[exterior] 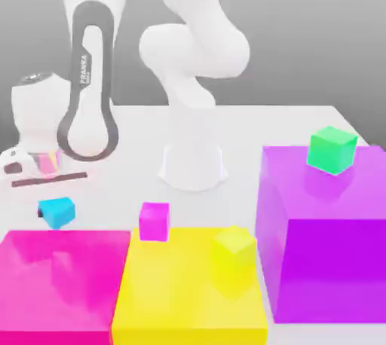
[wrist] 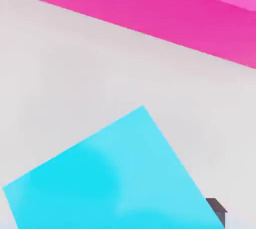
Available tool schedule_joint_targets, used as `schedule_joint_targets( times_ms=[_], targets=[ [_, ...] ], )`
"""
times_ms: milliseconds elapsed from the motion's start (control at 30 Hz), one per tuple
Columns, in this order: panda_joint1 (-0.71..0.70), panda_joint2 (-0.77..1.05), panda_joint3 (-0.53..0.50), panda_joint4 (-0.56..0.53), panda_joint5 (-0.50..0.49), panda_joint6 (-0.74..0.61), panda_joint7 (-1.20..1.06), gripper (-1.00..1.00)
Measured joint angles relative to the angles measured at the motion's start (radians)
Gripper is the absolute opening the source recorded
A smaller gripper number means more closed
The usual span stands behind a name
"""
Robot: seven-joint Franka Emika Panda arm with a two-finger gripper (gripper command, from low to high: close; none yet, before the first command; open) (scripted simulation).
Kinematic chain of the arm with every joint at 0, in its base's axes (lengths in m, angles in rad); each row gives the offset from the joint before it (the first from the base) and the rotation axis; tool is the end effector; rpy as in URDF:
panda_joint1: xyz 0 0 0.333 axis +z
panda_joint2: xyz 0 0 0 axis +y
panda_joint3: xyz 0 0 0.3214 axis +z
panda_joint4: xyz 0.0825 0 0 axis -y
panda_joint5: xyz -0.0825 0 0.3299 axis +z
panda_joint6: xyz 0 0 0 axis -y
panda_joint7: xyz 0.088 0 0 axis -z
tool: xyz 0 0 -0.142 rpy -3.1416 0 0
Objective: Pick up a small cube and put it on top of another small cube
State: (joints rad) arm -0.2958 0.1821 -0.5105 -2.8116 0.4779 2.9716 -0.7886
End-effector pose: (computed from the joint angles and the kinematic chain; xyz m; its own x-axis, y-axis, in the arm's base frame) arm 0.2146 -0.2809 0.1862 0.8865 -0.4625 0.0151 -0.4627 -0.8864 0.0162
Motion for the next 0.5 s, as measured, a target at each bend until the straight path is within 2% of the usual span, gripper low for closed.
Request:
schedule_joint_targets(
  times_ms=[233,500],
  targets=[
    [0.108,-0.088,-0.17,-0.023,-0.249,-0.048,0.181,-1.0],
    [0.117,-0.178,-0.237,-0.056,-0.485,-0.09,0.357,-1.0]
  ],
)
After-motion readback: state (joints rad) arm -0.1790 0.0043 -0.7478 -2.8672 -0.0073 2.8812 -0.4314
